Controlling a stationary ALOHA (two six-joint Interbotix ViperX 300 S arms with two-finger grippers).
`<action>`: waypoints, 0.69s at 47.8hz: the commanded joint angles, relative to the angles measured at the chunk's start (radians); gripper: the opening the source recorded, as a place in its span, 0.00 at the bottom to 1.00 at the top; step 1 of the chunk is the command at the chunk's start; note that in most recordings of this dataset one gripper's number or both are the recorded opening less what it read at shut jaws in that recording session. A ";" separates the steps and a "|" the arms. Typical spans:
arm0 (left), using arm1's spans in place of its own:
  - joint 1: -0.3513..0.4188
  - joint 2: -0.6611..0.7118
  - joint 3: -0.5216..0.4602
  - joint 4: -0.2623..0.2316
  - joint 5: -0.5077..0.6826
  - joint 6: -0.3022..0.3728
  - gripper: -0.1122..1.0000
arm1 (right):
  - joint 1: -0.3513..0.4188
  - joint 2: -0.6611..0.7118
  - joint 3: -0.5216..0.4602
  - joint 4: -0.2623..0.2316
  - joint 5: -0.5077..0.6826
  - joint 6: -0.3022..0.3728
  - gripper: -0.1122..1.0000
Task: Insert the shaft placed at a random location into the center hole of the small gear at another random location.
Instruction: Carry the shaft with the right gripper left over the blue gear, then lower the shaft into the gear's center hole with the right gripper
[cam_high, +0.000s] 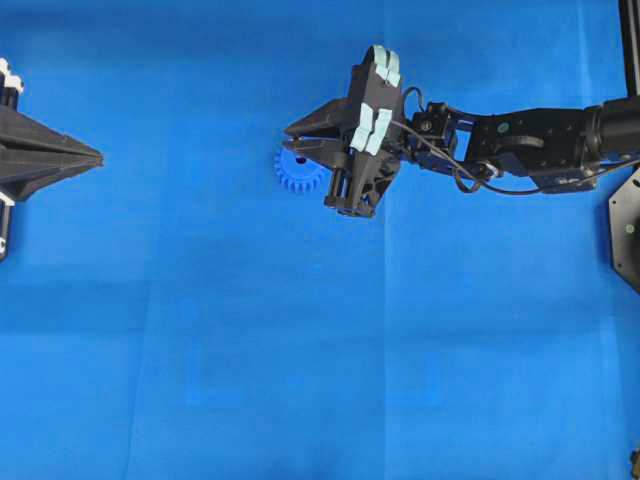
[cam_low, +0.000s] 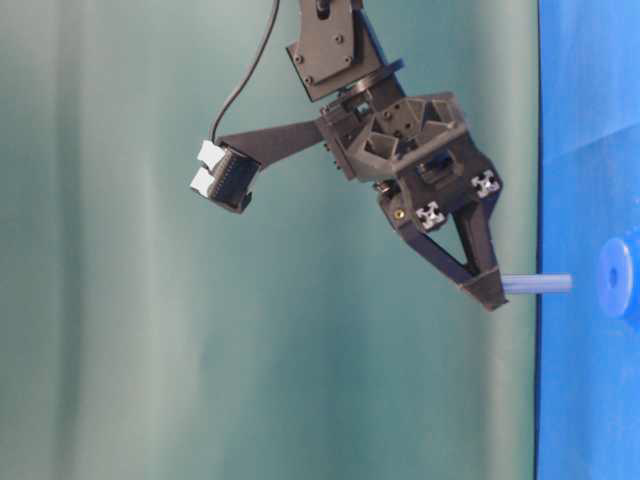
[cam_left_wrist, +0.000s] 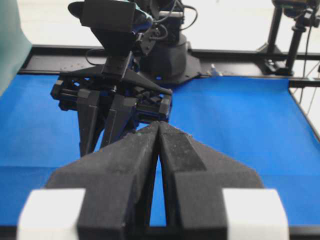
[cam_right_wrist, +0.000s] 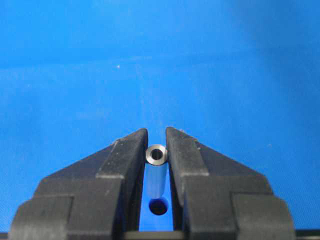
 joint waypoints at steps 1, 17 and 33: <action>0.002 0.005 -0.009 0.002 -0.012 -0.002 0.10 | 0.003 -0.014 -0.018 -0.003 -0.005 -0.002 0.12; 0.002 0.005 -0.009 0.002 -0.015 -0.002 0.10 | 0.003 0.000 -0.012 -0.003 -0.009 -0.002 0.12; 0.002 0.005 -0.009 0.002 -0.015 -0.002 0.10 | 0.003 0.044 -0.012 0.000 -0.031 0.002 0.12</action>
